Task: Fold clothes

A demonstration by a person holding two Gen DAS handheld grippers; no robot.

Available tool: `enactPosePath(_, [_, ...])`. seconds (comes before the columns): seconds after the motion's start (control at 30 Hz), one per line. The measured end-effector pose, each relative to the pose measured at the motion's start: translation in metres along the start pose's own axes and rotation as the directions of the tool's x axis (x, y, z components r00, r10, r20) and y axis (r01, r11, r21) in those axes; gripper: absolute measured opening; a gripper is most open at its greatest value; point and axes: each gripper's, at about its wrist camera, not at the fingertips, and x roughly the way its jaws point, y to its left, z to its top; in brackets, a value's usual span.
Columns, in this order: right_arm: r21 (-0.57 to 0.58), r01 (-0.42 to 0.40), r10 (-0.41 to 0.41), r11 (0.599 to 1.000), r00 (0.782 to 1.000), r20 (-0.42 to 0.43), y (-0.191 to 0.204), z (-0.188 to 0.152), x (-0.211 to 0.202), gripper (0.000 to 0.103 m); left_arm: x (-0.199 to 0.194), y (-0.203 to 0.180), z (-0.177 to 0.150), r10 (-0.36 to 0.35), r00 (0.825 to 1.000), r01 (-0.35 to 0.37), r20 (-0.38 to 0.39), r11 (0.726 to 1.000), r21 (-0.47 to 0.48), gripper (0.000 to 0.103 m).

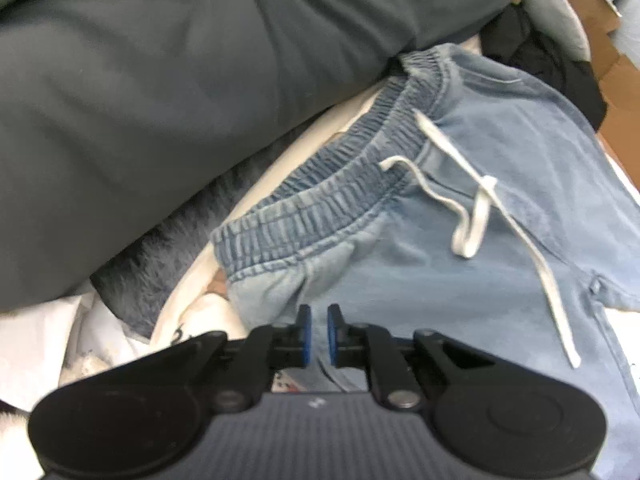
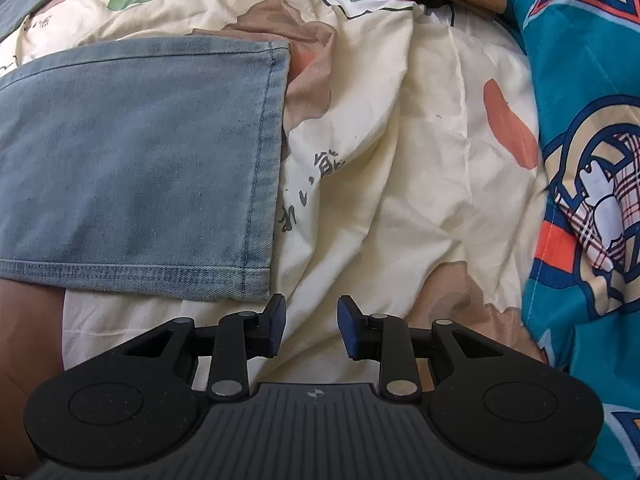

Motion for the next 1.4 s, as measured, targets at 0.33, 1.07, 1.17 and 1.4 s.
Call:
enactPosePath(0.33, [0.154, -0.14, 0.132, 0.978, 0.989, 0.06, -0.018, -0.008, 0.009, 0.042, 0.0, -0.059, -0.014, -0.029, 0.998, 0.032, -0.05, 0.997, 0.071, 0.016])
enactPosePath(1.07, [0.354, -0.37, 0.364, 0.859, 0.927, 0.085, -0.011, -0.025, 0.027, 0.042, -0.011, -0.082, -0.037, -0.004, 0.99, 0.02, -0.142, 0.994, 0.11, 0.053])
enactPosePath(1.17, [0.454, -0.38, 0.373, 0.806, 0.921, 0.108, -0.019, -0.027, 0.039, 0.042, -0.009, -0.089, -0.046, 0.006, 0.988, 0.012, -0.155, 0.993, 0.117, 0.056])
enactPosePath(1.4, [0.57, -0.44, 0.409, 0.694, 0.892, 0.191, -0.031, -0.025, 0.046, 0.043, -0.007, -0.102, -0.058, -0.003, 0.985, 0.022, -0.171, 0.994, 0.107, 0.056])
